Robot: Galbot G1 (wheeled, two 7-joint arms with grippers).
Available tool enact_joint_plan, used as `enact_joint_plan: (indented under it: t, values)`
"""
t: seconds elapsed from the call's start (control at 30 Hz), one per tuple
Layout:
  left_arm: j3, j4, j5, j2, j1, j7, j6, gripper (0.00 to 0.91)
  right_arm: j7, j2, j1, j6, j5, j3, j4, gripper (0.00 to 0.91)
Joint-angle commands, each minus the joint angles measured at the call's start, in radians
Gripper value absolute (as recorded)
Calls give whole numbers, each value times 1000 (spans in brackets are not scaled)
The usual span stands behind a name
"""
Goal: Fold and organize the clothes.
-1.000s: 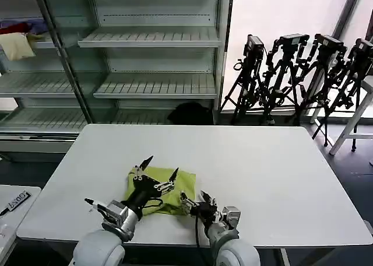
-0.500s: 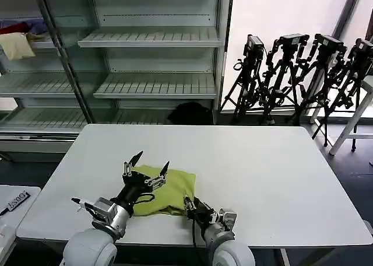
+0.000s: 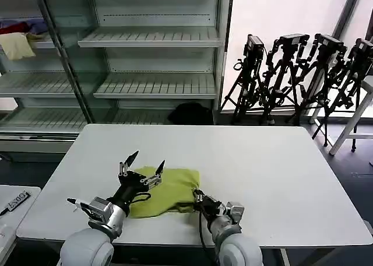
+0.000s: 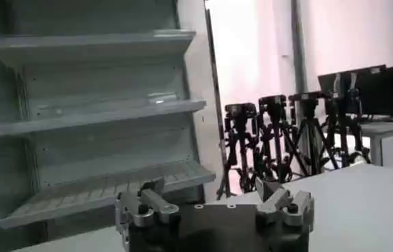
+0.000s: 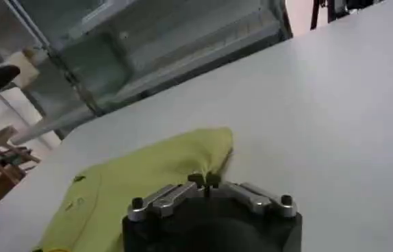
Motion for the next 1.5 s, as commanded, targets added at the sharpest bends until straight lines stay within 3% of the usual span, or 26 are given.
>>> enact_joint_plan:
  t: [0.03,0.23,0.27,0.3,0.33,0.37,0.5,0.67,0.9,1.07,1.33,1.5]
  values:
    - [-4,5,-3,-1,3,1,0,907,-9,-52,21,-1,35,121,14,0]
    - [2,10,-2,-4,6,2,0,907,-34,-85,-24,1,22,143,15,0]
    - [4,11,-2,-5,7,2,0,907,-37,-84,-29,1,17,143,16,222]
    - [5,11,-1,-5,8,2,0,907,-39,-83,-35,2,5,142,16,655]
    - [7,11,0,-7,8,2,0,907,-40,-81,-40,2,-17,142,15,907]
    - [8,11,1,-7,8,2,0,907,-41,-80,-42,3,-28,142,14,907]
    - [10,11,5,-12,15,2,0,907,-82,-78,-74,5,-272,142,13,907]
    - [11,10,5,-14,26,1,-3,907,-195,-38,-117,7,-561,116,40,907]
    - [12,5,8,-19,44,1,-11,907,-202,-44,-84,8,-584,7,42,907]
    - [2,2,10,-17,62,1,-22,907,-230,-43,-99,8,-677,-28,41,907]
    - [2,5,10,-18,69,0,-32,907,-253,-70,-172,8,-702,-9,62,907]
    - [3,7,10,-18,65,0,-33,907,-260,-64,-218,10,-662,3,86,907]
